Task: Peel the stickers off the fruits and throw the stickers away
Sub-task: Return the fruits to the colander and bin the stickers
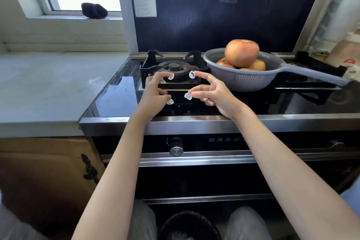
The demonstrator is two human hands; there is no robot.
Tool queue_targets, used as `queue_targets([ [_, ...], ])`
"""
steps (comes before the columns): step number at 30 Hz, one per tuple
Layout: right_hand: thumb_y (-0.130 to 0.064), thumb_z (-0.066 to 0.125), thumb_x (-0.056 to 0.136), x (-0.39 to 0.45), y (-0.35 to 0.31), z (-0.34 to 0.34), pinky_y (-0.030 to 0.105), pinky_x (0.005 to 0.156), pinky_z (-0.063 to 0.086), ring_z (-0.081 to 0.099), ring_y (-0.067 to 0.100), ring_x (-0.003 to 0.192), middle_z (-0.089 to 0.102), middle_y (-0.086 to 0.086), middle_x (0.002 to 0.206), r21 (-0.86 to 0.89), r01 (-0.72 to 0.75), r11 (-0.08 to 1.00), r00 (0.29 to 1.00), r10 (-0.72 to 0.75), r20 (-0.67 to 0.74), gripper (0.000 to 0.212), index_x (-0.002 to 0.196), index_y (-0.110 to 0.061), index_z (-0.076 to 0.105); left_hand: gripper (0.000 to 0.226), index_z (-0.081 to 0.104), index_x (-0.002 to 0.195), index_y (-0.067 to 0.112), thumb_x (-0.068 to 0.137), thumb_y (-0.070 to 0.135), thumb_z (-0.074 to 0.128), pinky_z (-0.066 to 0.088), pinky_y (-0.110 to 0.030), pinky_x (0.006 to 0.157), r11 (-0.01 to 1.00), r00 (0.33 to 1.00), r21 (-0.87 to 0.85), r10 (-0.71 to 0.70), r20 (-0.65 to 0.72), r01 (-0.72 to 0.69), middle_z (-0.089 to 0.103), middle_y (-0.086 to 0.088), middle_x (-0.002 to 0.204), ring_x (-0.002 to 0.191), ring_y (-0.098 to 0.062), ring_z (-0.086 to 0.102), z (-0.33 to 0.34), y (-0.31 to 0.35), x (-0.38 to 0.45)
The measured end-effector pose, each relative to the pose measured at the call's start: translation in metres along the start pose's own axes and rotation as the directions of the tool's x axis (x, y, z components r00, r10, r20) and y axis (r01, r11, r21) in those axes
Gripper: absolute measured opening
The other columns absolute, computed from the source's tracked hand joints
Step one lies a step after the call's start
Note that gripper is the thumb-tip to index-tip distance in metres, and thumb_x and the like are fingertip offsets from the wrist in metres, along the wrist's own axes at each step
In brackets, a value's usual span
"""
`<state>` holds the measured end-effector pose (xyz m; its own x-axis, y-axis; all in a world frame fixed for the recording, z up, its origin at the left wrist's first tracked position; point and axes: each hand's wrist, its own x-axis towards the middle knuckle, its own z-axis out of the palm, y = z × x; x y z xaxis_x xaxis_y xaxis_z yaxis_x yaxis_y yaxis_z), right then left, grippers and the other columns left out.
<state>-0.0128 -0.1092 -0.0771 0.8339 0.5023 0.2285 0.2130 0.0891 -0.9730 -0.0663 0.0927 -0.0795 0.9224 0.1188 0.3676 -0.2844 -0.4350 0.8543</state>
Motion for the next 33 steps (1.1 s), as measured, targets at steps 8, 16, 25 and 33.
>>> queue_targets([
  [8,-0.006,0.074,0.078,0.001,0.002,0.0,0.013,0.042,0.03,0.042,0.003,0.049,0.073,0.004,0.085,-0.019,-0.034,0.999,0.999,0.034,-0.03,0.057,0.128,-0.021,0.051,0.073,0.044,0.134,0.037,0.08,-0.006,0.069,0.049,-0.017,0.077,0.99,1.0,0.14,0.003,0.024,-0.006,0.044,-0.006,0.13,0.073,-0.009,0.064,0.001,0.0,0.0],
  [16,-0.001,0.07,0.082,-0.001,0.001,0.001,0.014,0.043,0.027,0.037,0.005,0.049,0.072,0.003,0.08,-0.035,-0.041,0.999,0.998,0.039,-0.05,0.044,0.122,-0.016,0.058,0.066,0.051,0.128,0.031,0.08,-0.013,0.064,0.05,-0.015,0.069,0.998,0.998,0.046,0.05,0.042,-0.052,0.05,-0.009,0.118,0.067,-0.009,0.059,0.002,-0.005,0.001],
  [25,-0.003,0.066,0.085,-0.002,0.001,0.002,0.015,0.043,0.024,0.034,0.005,0.048,0.067,0.002,0.075,-0.026,-0.026,0.999,0.996,0.023,-0.087,0.029,0.113,-0.012,0.064,0.043,0.059,0.114,0.019,0.081,-0.007,0.065,0.052,-0.02,0.078,0.958,0.962,-0.169,0.2,-0.188,-0.232,0.057,-0.009,0.121,0.069,-0.005,0.059,0.004,0.002,0.001],
  [33,-0.01,0.063,0.088,-0.005,-0.006,0.011,0.016,0.04,0.027,0.036,0.005,0.042,0.067,0.005,0.071,-0.053,0.025,0.998,0.963,-0.038,-0.268,0.011,0.098,-0.01,0.067,0.018,0.058,0.105,0.008,0.088,0.009,0.063,0.043,-0.009,0.058,0.942,0.91,0.137,0.332,-0.247,-0.306,0.058,-0.008,0.11,0.065,-0.004,0.053,0.016,0.009,0.002],
])
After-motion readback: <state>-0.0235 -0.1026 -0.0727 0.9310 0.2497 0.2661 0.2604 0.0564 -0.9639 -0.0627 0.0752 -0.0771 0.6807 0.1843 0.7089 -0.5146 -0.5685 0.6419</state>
